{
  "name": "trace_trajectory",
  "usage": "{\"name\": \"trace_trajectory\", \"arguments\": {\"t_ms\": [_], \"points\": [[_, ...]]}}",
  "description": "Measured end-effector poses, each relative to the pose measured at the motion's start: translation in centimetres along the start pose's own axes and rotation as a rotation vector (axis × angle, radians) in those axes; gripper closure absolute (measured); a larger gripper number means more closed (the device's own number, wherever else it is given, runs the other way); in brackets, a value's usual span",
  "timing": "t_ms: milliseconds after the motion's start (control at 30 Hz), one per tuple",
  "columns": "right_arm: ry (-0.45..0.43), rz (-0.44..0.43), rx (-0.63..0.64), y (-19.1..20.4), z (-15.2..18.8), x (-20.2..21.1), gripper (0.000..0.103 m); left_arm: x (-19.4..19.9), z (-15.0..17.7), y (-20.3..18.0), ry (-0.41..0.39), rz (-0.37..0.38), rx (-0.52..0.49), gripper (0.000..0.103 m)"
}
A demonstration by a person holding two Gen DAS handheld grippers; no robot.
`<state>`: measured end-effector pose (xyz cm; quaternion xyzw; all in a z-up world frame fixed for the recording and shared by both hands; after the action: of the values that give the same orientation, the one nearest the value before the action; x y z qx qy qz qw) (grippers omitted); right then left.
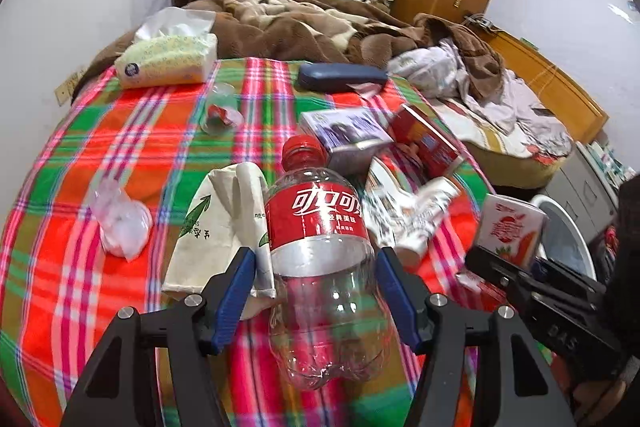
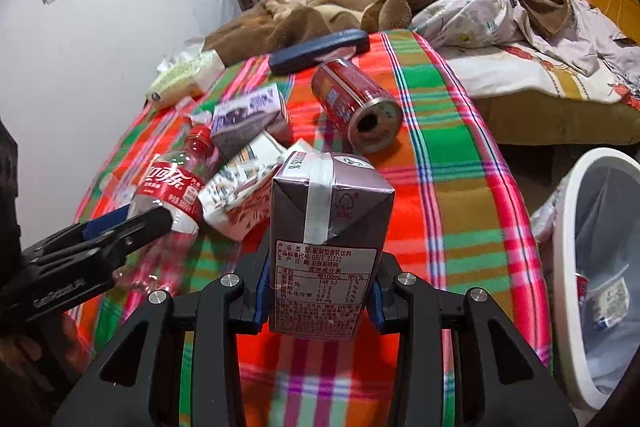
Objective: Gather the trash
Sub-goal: 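Lift the bottle with the left gripper while the right holds the purple carton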
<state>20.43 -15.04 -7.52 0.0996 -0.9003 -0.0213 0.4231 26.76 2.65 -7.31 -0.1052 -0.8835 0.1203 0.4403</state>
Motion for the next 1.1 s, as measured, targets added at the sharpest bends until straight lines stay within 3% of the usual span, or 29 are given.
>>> {"name": "trace_trajectory", "arguments": {"t_ms": [300,367,467,667,833,1100], "points": [[-0.003,0.023,0.001,-1.1,0.0,0.5,0.064,-1.0,-0.2,-0.2,0.01,-0.013,0.02,0.031],[-0.006,0.025,0.004,-1.1,0.1,0.7,0.064,0.0,0.1,0.1,-0.015,-0.002,0.028,0.031],[-0.006,0.015,-0.002,-1.2,0.2,0.4,0.064,1.9,0.6,0.4,-0.08,-0.05,0.01,0.031],[-0.001,-0.003,-0.002,-1.1,0.6,0.2,0.064,4.2,0.5,0.0,-0.138,-0.02,0.005,0.031],[-0.01,0.002,-0.004,-1.5,0.5,0.7,0.064,2.6,0.0,-2.3,-0.099,0.036,-0.045,0.031],[-0.007,0.007,-0.016,-2.1,0.5,0.6,0.064,-0.4,-0.1,-2.4,-0.037,-0.021,-0.045,0.031]]}}
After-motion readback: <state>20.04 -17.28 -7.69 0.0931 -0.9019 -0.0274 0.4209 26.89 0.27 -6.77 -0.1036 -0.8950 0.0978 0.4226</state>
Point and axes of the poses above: each gripper's, at about its wrist camera, not at the fingertips, and x roughly against the way its jaws point, y to its left, z to its underside, the point moved 5 cm from there along -x, roughly the way its jaws point, and after that the axes turned 9 degrees about x, right-handed, at the moved point
